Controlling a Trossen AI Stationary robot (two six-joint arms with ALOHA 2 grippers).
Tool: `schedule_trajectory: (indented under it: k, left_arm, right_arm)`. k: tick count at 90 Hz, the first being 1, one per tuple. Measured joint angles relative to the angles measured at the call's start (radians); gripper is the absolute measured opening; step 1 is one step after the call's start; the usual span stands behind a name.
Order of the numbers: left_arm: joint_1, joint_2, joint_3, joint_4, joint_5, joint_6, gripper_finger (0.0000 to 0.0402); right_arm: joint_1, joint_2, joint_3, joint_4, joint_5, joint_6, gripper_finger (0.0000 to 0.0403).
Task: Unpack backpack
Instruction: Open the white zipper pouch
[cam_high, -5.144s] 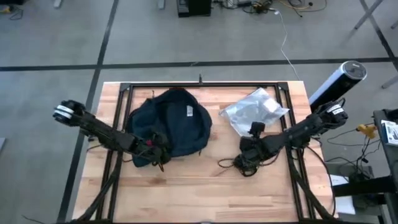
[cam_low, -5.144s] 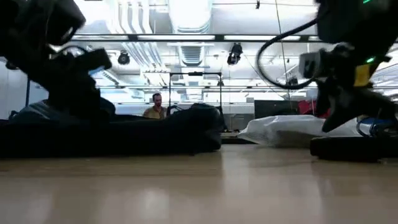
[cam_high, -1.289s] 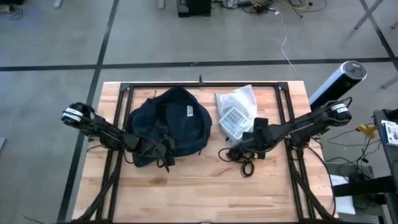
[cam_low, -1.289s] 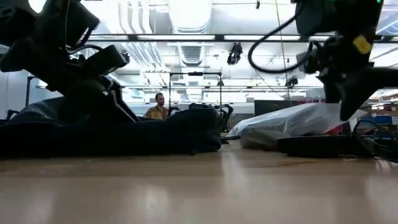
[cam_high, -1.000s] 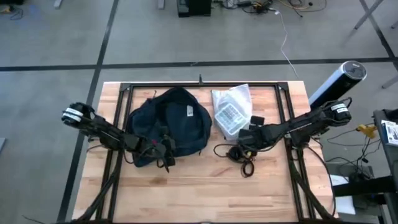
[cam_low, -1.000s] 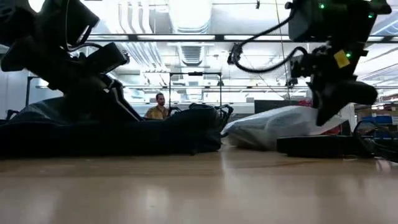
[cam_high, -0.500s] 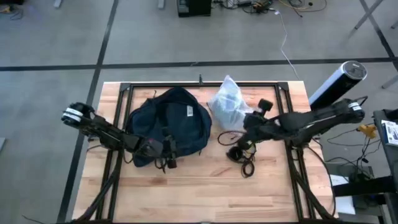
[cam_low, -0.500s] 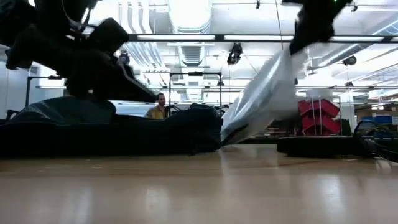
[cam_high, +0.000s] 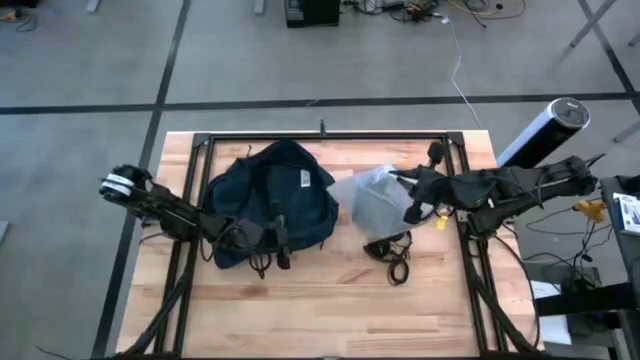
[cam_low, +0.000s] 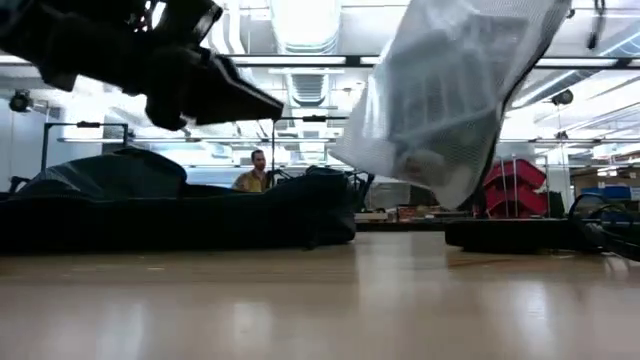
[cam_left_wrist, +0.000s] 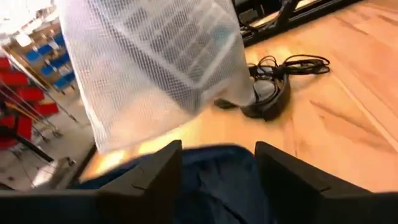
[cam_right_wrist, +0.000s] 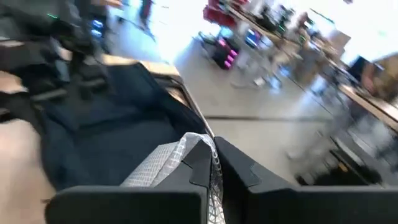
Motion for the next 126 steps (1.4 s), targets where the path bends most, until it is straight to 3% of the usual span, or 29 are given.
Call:
schedule_trajectory:
  k: [13,25,49,66,73,81,96,118,126]
  left_arm:
    - [0.026,0.0,0.063,-0.005,0.036,0.02,0.0208]
    - [0.085,0.014,0.119,-0.077,0.121,0.021,0.0218]
    - [0.167,-0.015,0.31,-0.459,0.125,0.042,0.0243]
    - [0.269,-0.005,0.486,-0.691,0.381,0.036,0.0257]
    - [0.32,-0.002,0.525,-0.765,0.436,0.041,0.0258]
    - [0.384,-0.002,0.549,-0.812,0.503,0.048,0.0258]
    - [0.488,0.031,0.554,-0.842,0.824,0.049,0.0252]
    - [0.513,0.204,0.581,-0.775,0.837,0.075,0.0232]
    - [0.513,0.254,0.608,-0.782,0.838,0.084,0.0197]
  right_arm:
    - [0.0,0.02,-0.001,0.0,-0.043,-0.007,0.0]
    - [0.002,0.049,-0.005,-0.008,-0.163,-0.034,0.0]
    - [0.002,0.075,-0.006,-0.117,-0.374,-0.096,0.0]
    - [0.002,0.08,-0.006,-0.125,-0.473,-0.157,0.0]
    - [0.002,0.086,-0.006,-0.12,-0.503,-0.171,0.0]
    - [0.002,0.092,-0.006,-0.122,-0.534,-0.173,0.0]
    - [0.002,0.099,-0.006,-0.122,-0.54,-0.174,0.0]
    - [0.002,0.116,-0.006,-0.119,-0.575,-0.164,0.0]
    - [0.002,0.121,-0.006,-0.121,-0.501,-0.111,0.0001]
